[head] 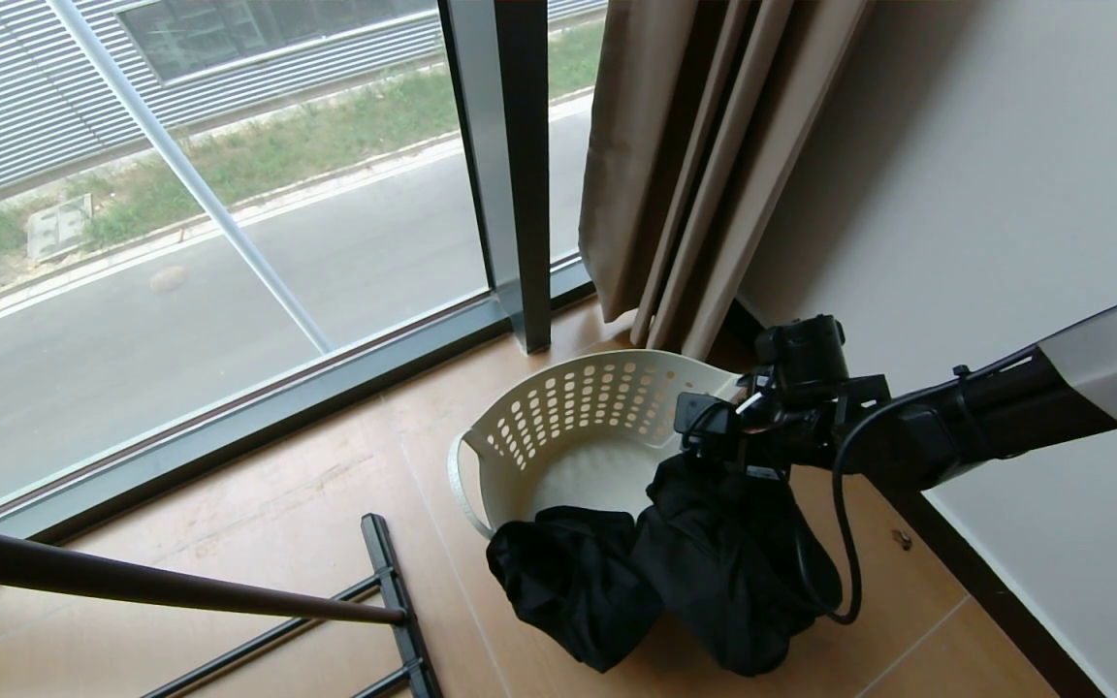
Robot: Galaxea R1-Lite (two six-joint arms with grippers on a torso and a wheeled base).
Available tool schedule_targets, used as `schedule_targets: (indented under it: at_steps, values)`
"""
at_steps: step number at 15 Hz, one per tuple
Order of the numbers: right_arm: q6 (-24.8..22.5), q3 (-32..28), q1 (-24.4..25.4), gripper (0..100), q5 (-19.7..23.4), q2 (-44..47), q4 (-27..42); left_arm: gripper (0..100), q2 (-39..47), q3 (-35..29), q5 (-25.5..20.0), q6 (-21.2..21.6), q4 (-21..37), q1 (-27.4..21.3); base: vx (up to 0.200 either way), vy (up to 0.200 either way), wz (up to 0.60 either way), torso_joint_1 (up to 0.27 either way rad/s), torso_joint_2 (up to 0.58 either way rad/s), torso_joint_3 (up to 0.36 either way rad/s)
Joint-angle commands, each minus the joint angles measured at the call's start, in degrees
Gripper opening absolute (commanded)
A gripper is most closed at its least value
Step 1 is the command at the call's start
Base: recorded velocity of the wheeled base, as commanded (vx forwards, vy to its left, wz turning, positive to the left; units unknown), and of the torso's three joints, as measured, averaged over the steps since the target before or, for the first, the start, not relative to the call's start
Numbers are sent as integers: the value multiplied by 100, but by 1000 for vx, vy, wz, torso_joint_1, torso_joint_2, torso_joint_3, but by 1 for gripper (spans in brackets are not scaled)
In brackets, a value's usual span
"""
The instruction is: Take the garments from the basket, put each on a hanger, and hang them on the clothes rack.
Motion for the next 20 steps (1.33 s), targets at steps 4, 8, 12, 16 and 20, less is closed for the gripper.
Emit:
schedule_targets:
  at_steps: [4, 8, 12, 16, 20]
  values:
    - [-163, -503, -24, 100, 1, 490, -1, 100, -1, 5, -8, 4, 2, -2, 0, 0, 0, 0, 0, 0]
    - [-189, -758, -33, 100, -7, 754, -1, 100, -1, 5, -17, 13, 2, -2, 0, 0, 0, 0, 0, 0]
    - [-251, -995, -103, 100, 1, 912, -1, 100, -1, 5, -17, 13, 2, -2, 0, 0, 0, 0, 0, 0]
    - [-259, -995, -112, 100, 10, 912, 43, 100, -1, 5, -17, 13, 2, -2, 0, 0, 0, 0, 0, 0]
    - [-251, -995, -103, 100, 10, 552, 51, 100, -1, 5, -26, 13, 2, -2, 0, 0, 0, 0, 0, 0]
